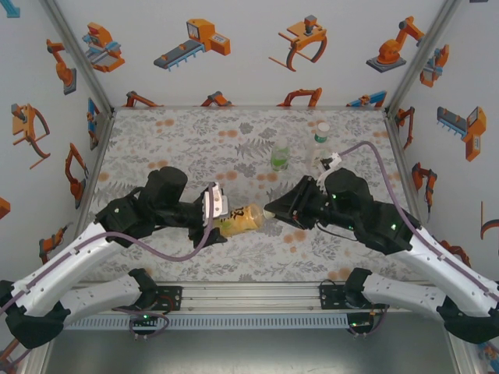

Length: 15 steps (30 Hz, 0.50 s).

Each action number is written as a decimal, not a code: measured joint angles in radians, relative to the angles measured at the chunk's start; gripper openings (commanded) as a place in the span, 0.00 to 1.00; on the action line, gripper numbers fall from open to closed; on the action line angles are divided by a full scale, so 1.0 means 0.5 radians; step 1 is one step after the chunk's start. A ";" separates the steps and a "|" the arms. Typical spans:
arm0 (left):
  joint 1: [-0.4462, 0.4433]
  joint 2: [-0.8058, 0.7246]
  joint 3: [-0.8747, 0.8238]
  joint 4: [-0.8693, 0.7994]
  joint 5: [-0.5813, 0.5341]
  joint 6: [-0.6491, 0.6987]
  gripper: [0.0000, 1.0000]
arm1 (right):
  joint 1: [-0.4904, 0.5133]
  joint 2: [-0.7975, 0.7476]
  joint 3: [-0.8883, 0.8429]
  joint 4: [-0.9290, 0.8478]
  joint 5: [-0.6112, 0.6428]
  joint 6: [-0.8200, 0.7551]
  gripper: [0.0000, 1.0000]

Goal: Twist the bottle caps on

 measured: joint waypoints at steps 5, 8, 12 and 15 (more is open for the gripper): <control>-0.002 -0.050 0.000 0.038 0.011 0.007 0.78 | -0.011 0.134 0.154 -0.214 0.114 -0.201 0.00; -0.002 -0.077 0.000 0.041 0.008 0.006 0.79 | -0.041 0.249 0.285 -0.340 0.163 -0.356 0.00; -0.002 -0.117 -0.004 0.043 -0.011 0.005 0.79 | -0.109 0.463 0.510 -0.517 0.220 -0.605 0.00; -0.002 -0.158 -0.023 0.044 -0.042 -0.010 0.79 | -0.165 0.666 0.704 -0.642 0.269 -0.810 0.00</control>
